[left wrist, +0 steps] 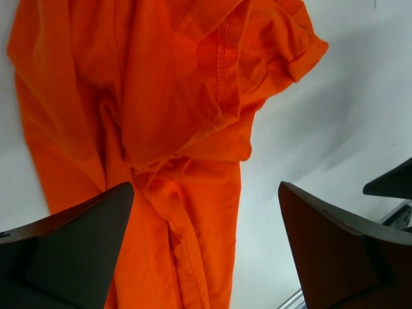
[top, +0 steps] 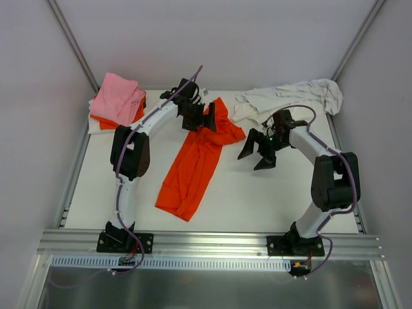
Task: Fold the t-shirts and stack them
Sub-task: Rotate the tshirt 90 degrees
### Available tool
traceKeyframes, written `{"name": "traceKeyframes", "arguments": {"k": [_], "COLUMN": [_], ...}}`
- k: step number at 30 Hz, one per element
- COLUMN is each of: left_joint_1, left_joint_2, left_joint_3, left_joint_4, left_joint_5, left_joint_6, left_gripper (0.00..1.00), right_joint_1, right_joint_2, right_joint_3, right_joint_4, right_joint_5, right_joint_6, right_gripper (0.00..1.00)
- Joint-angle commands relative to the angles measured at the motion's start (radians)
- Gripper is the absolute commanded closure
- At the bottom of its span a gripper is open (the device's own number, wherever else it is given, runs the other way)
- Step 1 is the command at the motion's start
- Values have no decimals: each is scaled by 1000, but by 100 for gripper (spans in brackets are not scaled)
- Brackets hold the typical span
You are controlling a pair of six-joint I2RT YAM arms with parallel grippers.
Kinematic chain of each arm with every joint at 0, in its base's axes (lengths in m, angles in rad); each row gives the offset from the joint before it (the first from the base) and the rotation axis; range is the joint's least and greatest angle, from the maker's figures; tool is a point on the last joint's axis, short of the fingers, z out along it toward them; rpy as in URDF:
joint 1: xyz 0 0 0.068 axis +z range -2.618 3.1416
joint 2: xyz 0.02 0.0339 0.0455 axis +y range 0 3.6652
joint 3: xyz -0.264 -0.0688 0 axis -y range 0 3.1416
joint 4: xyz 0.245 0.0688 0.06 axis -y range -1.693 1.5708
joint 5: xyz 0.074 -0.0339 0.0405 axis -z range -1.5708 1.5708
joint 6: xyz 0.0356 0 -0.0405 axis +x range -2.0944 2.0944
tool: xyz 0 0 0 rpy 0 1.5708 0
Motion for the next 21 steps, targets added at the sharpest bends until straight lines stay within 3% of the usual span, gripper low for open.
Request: {"name": "traceKeyframes", "arguments": {"k": [1,14,21], "left_joint_1": [-6,-16,-29], "left_joint_2": [31,97,117], "left_joint_3": [78,158,180], "left_joint_4": [34,80,22], "left_joint_5": [68,33,-104], "left_joint_6": [-8,116,224], "left_gripper": [1,3,14], "right_joint_1": [5,5,3], "right_joint_2": [39,56,53], "right_joint_3": [91,115,129], "right_joint_4": [-26,-44,-56], "right_joint_5": [14,-24,-46], "right_joint_6": [-30,-39,-39], "right_gripper": [0,1,1]}}
